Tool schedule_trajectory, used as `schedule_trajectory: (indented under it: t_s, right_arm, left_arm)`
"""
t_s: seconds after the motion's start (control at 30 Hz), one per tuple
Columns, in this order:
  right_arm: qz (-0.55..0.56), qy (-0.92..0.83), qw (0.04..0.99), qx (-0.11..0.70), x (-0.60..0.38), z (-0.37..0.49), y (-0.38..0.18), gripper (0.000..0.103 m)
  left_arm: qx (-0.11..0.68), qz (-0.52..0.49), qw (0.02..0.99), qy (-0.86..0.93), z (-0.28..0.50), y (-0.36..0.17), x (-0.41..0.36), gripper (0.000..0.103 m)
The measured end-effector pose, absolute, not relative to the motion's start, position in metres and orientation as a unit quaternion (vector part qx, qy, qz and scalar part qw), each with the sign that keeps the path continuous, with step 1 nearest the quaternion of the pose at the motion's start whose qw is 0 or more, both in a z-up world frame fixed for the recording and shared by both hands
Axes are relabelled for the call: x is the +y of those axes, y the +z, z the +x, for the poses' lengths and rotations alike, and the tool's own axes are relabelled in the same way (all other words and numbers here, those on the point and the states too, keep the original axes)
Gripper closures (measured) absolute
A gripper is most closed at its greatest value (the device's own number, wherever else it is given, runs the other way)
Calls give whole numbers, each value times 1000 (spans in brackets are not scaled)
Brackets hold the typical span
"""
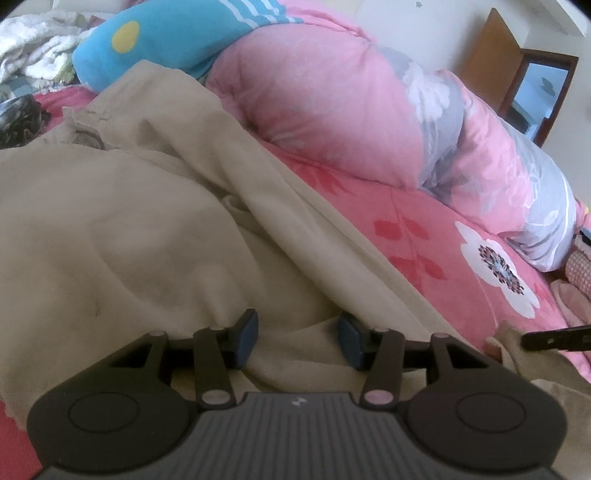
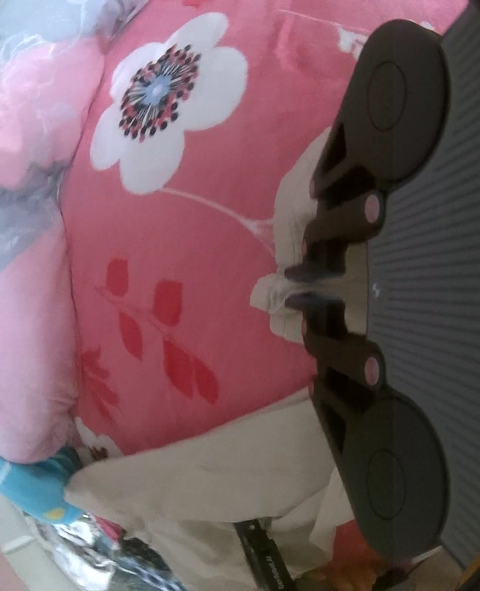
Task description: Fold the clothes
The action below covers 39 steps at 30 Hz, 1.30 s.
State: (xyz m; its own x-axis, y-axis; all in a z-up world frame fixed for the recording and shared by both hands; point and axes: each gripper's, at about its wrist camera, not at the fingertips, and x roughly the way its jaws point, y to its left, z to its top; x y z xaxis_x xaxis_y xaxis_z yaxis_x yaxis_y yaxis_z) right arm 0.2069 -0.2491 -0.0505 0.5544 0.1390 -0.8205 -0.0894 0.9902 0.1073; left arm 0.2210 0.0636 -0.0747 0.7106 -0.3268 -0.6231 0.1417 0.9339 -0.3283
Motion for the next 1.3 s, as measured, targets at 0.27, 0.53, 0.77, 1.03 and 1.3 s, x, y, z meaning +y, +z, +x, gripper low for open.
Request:
schedule_trajectory:
  t_s: [0.27,0.53,0.77,1.03,1.3]
  right_arm:
    - [88,1,937,339,-309,125,26,101]
    - [105,31,967,232,-306,-24,98,101]
    - [137,153,940,273,-246,-67,82,101]
    - [105,215,893,382,-172,11,-13,101]
    - [64,224,872,430,-158,58,-37,88]
  left_arm:
    - [353,-122,920,-120,220,-75,59,53]
    - [348,-116,924,-112,217,-75,55,53]
    - [345,-116,925,-107,216,-75,52,53]
    - [346,-119,924,-113,216,-74,56,53]
    - [350,-119,921,-121,216,-73,59,53]
